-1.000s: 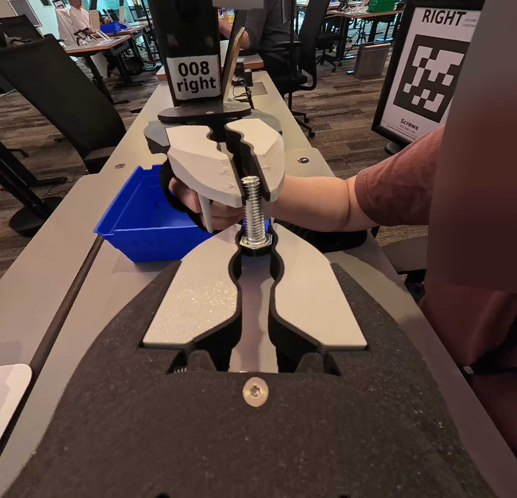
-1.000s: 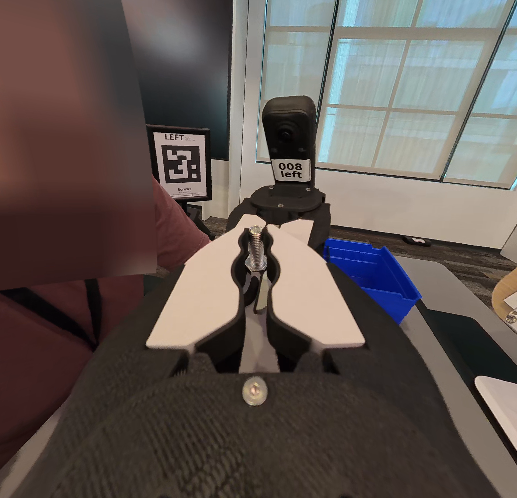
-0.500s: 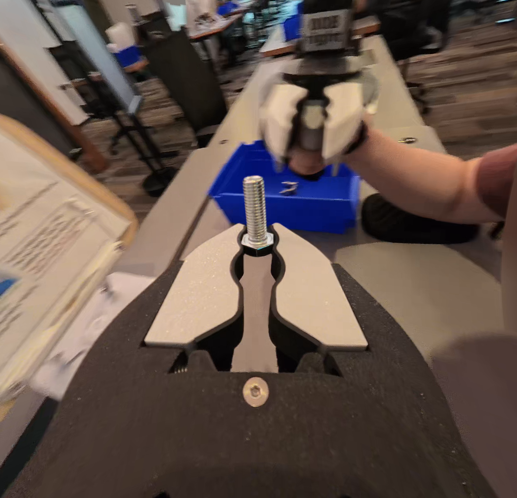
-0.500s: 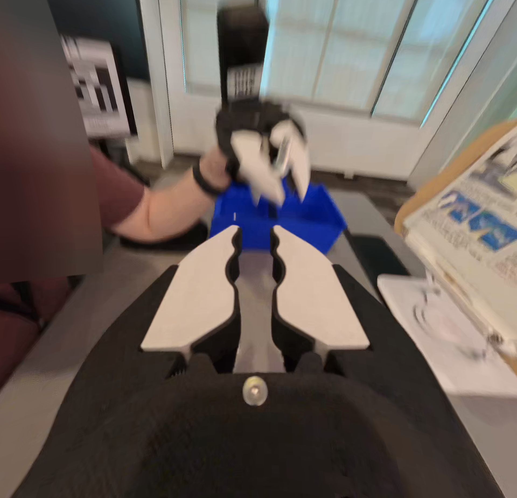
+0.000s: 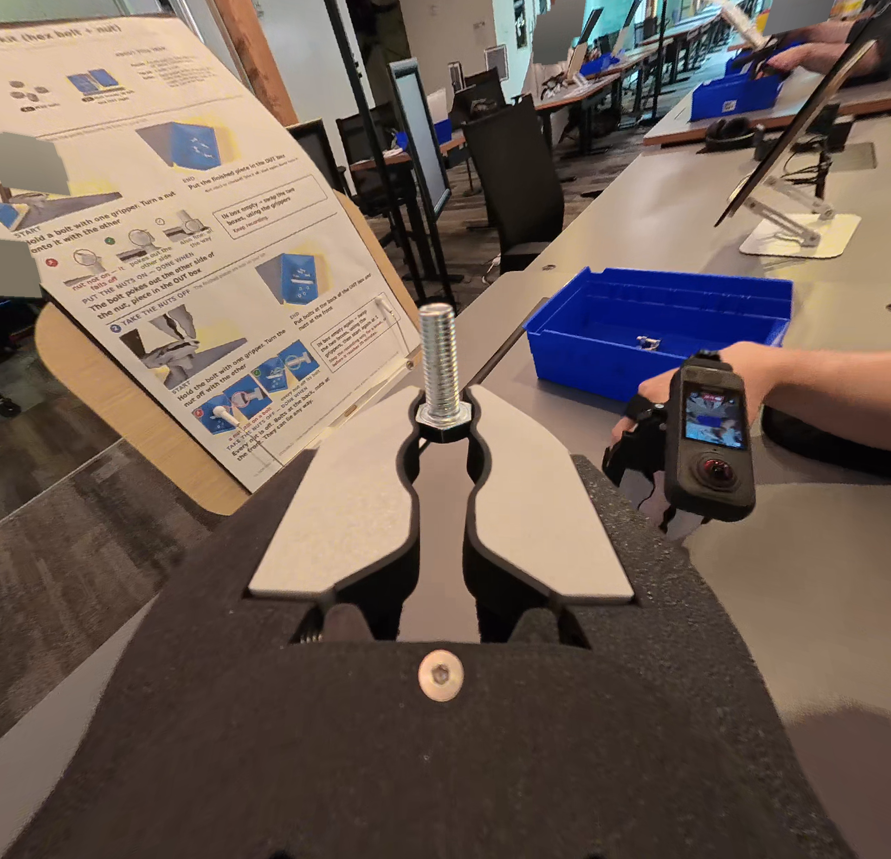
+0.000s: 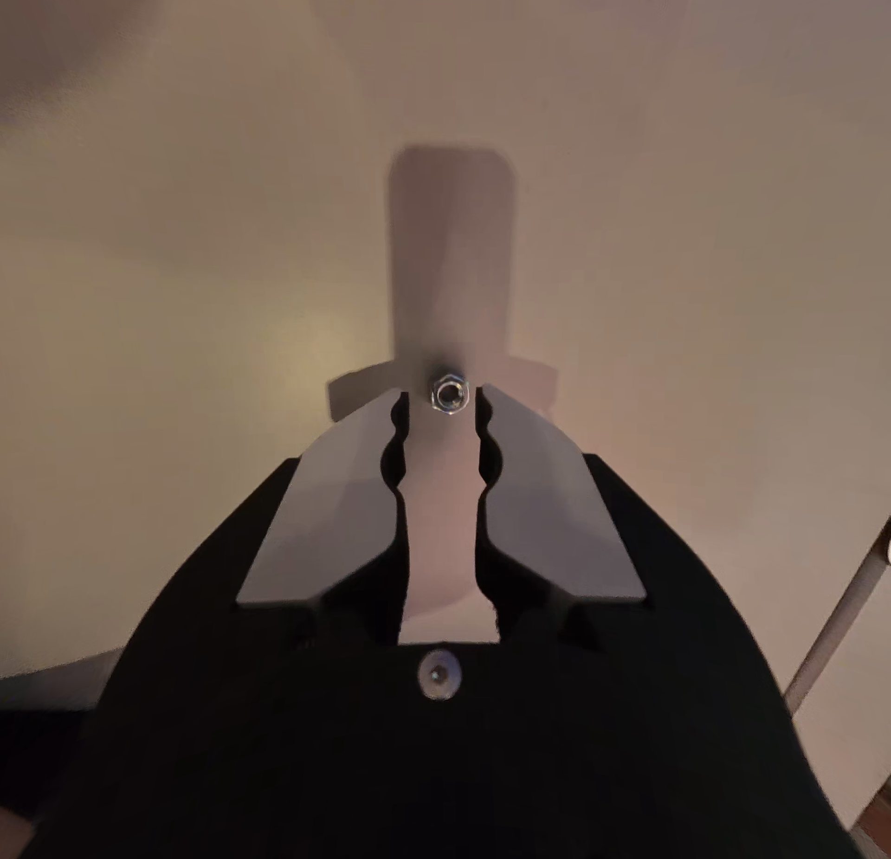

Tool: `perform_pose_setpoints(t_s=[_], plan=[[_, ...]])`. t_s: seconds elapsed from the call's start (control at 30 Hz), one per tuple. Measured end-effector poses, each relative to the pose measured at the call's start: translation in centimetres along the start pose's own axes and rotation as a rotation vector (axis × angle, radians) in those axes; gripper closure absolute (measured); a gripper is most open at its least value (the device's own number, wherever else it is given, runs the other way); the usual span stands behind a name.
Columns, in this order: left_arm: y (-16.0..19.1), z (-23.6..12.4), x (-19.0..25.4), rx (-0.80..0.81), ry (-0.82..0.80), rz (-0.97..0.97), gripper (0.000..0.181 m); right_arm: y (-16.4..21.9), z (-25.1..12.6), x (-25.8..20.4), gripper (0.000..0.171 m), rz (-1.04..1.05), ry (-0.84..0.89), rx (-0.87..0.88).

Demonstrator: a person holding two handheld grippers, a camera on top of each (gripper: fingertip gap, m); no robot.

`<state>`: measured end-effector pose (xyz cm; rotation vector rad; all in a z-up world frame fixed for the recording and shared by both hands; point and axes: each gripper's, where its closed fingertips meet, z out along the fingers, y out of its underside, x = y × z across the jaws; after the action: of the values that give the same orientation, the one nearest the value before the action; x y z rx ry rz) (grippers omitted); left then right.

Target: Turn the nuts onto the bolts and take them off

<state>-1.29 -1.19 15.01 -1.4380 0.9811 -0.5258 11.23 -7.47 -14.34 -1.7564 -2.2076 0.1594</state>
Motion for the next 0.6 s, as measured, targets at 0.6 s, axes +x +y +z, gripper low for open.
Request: perform_pose_setpoints(t_s=[0.6], plan=[[1.5, 3.1, 1.9, -0.081, 0.105, 0.008, 0.167, 0.6, 0.6, -0.5, 0.153, 0.061, -0.103, 0.01]])
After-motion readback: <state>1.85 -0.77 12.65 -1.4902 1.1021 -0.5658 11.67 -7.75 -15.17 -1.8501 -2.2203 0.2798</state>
